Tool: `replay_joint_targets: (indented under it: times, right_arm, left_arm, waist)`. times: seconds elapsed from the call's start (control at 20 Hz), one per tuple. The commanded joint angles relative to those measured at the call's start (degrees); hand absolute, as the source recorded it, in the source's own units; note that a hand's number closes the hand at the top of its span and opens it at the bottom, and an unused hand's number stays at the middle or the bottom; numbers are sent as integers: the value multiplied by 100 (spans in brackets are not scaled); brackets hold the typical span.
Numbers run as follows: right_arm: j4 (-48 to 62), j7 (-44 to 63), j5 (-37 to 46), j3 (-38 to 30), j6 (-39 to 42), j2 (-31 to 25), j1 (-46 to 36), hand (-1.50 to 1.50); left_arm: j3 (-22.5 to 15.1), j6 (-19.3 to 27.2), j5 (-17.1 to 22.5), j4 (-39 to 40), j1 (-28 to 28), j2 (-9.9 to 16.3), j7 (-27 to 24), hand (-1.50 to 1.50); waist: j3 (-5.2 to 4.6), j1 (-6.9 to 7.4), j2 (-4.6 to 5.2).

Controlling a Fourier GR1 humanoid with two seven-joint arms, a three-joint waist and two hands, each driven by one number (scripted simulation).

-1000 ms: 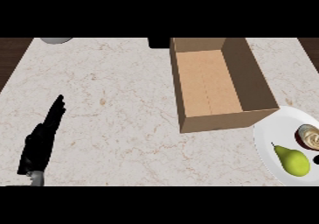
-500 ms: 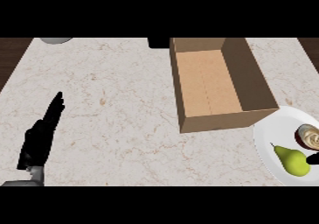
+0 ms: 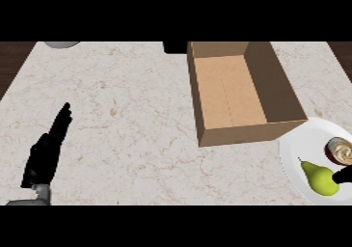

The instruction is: Pick the cupcake from the plate and place it in the cardboard box

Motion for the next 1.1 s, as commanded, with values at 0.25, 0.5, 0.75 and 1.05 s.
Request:
replay_joint_targets:
  times: [0.25, 0.5, 0.75, 1.05]
  right_arm:
    - [476, -428, 339, -283, 74, 206, -93, -150]
    - [1284, -658, 681, -148, -22, 293, -610, -150]
    - [1269, -699, 584, -259, -56, 508, -541, 150]
    - [1406, -1242, 1344, -233, -871, 42, -354, 150]
  left_arm:
    - [34, -168, -265, -330, 277, -167, 49, 0]
    - [270, -342, -141, 72, 30, -124, -217, 0]
    - [51, -234, -280, -716, 192, -347, 466, 0]
    - [444, -473, -70, -19, -44, -110, -9, 0]
  waist:
    - [24, 9, 11]
    - [25, 33, 20]
    - [26, 27, 10]
    - [25, 16, 19]
